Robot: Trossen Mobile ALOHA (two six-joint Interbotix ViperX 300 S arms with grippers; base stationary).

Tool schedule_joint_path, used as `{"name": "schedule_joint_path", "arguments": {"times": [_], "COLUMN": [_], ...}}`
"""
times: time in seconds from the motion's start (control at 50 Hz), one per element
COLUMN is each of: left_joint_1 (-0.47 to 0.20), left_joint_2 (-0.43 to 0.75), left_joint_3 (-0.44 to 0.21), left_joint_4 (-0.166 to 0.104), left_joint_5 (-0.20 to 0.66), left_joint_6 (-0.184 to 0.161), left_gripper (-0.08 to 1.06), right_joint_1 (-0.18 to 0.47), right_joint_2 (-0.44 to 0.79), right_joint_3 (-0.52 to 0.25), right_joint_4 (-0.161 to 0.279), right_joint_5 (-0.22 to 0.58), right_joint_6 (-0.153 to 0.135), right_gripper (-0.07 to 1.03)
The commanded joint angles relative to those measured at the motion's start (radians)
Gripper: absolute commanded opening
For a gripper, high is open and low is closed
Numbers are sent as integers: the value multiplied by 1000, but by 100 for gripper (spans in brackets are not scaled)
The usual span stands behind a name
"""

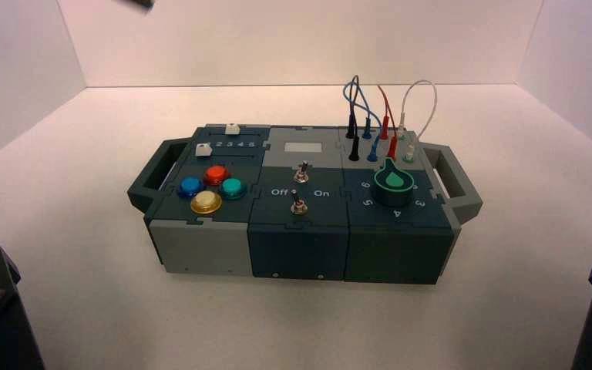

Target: Flip the top switch off with the right gripper.

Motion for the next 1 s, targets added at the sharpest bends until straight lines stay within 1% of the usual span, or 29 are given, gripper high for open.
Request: {"name": "schedule_joint_path", "arguments": {"times": [0.02, 0.08, 0.12, 0.14, 0.2, 0.24, 0.28, 0.36, 0.42, 0.44, 0.46, 0.54, 0.64, 0.72, 0.82, 1.0], "left_joint_1": [-41, -69, -81, -84, -97, -104, -114, -146, -176, -195, -201, -236, -272, -278, -278, -278], "left_joint_2": [3, 0, 2, 3, 8, 11, 14, 15, 15, 18, 18, 28, 48, 54, 54, 78], "left_joint_3": [-12, 2, 12, 14, 28, 35, 41, 57, 67, 75, 77, 91, 109, 126, 147, 164], "left_joint_4": [114, 163, 187, 193, 227, 238, 238, 239, 238, 239, 238, 238, 239, 239, 244, 245], "left_joint_5": [23, 26, 29, 29, 35, 38, 41, 44, 38, 32, 29, 3, -26, -55, -101, -146], "left_joint_6": [-75, -109, -135, -143, -186, -218, -250, -299, -325, -341, -345, -382, -430, -443, -457, -463], "left_gripper": [-3, -3, -3, -3, -3, -3, -3, -3, -3, -3, -3, -3, -3, -3, -3, -3], "right_joint_1": [35, 54, 66, 67, 75, 81, 86, 100, 109, 118, 120, 137, 160, 170, 183, 193], "right_joint_2": [41, 61, 74, 75, 89, 97, 100, 100, 100, 101, 103, 110, 121, 129, 132, 141], "right_joint_3": [-41, -37, -34, -34, -28, -26, -20, -9, -2, 5, 5, 20, 40, 51, 64, 81], "right_joint_4": [78, 114, 132, 137, 163, 175, 183, 189, 192, 192, 192, 195, 202, 212, 222, 244], "right_joint_5": [29, 31, 35, 38, 49, 60, 72, 92, 103, 107, 109, 114, 114, 112, 101, 72], "right_joint_6": [-9, -9, -9, -9, -9, -9, -8, -3, -3, -2, 0, 3, 14, 17, 17, 17], "right_gripper": [30, 30, 30, 30, 30, 29, 29, 29, 29, 28, 28, 24, 16, 11, -3, -3]}}
